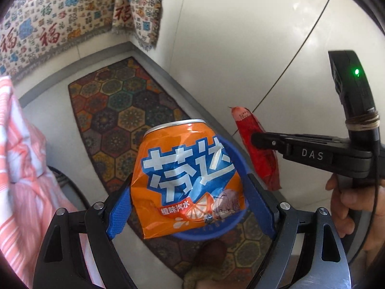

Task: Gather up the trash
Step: 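Carry both items over the blue wastebasket and open both tools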

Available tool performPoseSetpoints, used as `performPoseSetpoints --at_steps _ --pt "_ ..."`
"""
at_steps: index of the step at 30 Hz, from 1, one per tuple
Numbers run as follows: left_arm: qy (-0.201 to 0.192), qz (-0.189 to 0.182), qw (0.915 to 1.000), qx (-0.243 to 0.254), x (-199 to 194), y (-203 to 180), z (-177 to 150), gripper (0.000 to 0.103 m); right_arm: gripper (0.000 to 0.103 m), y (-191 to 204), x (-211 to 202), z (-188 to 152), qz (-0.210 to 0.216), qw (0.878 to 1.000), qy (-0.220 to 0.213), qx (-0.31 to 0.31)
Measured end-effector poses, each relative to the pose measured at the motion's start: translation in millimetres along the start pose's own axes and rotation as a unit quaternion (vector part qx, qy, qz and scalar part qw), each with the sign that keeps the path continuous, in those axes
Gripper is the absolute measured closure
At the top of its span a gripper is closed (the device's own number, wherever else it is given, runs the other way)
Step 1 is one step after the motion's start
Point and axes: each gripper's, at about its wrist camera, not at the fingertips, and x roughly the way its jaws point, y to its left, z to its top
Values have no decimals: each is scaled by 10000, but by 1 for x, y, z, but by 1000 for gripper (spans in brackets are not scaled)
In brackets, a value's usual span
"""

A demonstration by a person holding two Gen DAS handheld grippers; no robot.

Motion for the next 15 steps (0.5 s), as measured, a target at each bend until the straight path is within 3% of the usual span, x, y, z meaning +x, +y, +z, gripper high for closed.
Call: performPoseSetpoints --at_steps 4,7,8,10,15 --pt "52 -92 9999 54 19 -2 3 15 88 -5 5 3 -47 10000 11 36" --pt "-3 -155 9998 118 31 -2 5 6 88 -9 8 5 -89 9999 3 109" --pt "-57 -138 9998 153 32 -3 5 5 85 -10 10 5 -99 9999 18 132" --pt "-91 -136 9996 241 35 -5 6 5 60 -13 11 7 -75 9998 12 187" --pt "-336 -31 9991 269 16 -3 6 5 58 -15 9 8 -99 9996 -123 229"
